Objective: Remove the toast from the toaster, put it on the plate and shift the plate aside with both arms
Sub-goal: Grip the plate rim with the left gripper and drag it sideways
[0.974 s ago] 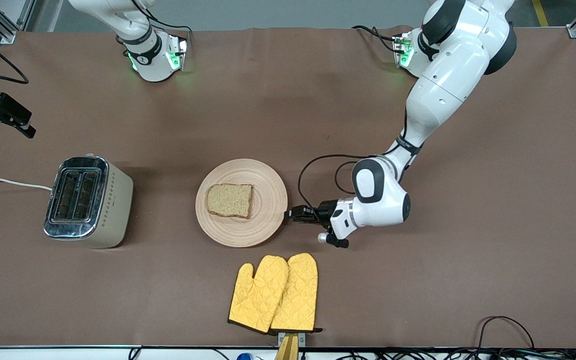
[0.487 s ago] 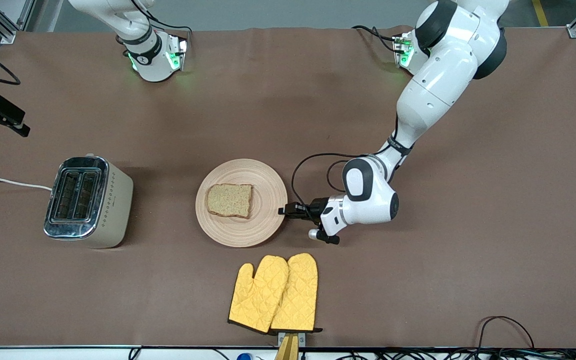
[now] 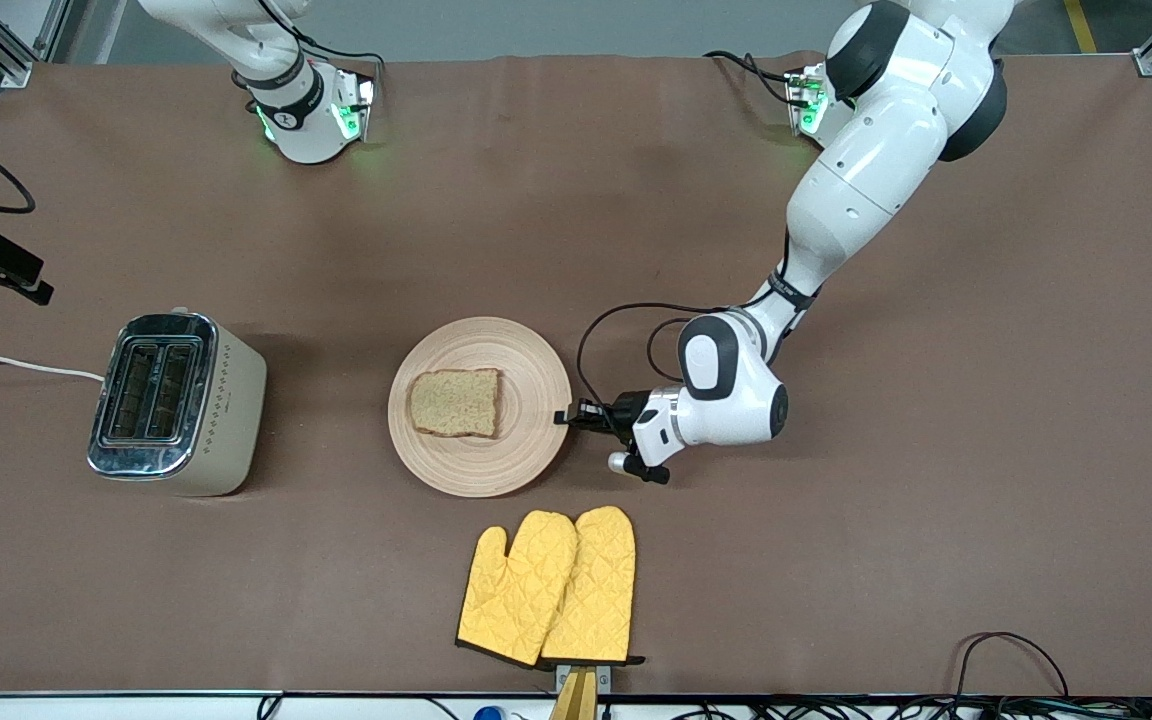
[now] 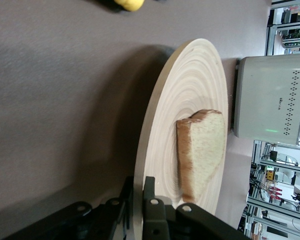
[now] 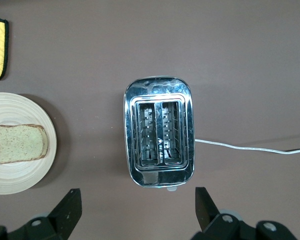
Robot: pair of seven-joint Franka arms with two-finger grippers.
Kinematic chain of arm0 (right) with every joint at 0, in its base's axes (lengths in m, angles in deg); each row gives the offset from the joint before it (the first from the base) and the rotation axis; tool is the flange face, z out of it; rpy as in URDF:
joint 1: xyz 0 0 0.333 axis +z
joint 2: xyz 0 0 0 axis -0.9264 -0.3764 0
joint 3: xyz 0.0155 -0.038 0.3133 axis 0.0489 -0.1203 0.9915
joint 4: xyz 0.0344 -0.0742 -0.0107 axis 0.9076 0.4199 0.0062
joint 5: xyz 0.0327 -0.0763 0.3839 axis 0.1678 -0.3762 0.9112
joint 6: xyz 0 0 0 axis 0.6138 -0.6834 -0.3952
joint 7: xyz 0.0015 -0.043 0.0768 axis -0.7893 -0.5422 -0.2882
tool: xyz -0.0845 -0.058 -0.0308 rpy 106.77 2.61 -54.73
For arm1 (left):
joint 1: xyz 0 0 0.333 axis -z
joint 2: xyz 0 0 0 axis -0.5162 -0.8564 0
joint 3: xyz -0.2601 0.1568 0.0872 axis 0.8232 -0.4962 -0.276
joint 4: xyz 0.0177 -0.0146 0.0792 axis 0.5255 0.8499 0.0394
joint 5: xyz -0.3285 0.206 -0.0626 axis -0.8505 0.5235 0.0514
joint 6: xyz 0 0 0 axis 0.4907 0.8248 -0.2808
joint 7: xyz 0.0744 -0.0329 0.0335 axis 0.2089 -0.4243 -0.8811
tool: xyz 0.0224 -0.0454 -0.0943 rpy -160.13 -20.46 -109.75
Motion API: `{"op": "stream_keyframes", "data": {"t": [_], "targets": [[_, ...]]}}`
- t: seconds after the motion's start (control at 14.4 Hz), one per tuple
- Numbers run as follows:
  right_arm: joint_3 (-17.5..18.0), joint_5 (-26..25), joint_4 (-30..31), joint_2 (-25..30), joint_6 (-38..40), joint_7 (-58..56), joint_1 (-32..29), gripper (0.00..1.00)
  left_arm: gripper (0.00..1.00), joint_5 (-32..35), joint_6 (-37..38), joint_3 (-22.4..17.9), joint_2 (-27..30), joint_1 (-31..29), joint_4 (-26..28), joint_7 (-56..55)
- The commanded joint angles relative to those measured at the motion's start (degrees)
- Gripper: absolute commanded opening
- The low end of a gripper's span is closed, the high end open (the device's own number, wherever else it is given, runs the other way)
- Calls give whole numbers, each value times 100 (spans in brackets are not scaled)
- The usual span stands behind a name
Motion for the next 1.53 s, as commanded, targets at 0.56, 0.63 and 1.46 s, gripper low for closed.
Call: {"op": "stream_keyframes", "data": {"t": [0.56,0.63,1.46], "targets": [[74,-17,175,248,-70,-61,-99,100,1,55,-46,-157,1132,-330,-62,-1206],[65,-17,175,248,-79,-61,-107,100,1,116,-37,-157,1238,-496,-18,-1216],[74,-17,123,248,-88,-61,-160,100,0,872,1744,-96,1581,-2798,70,-716]]}}
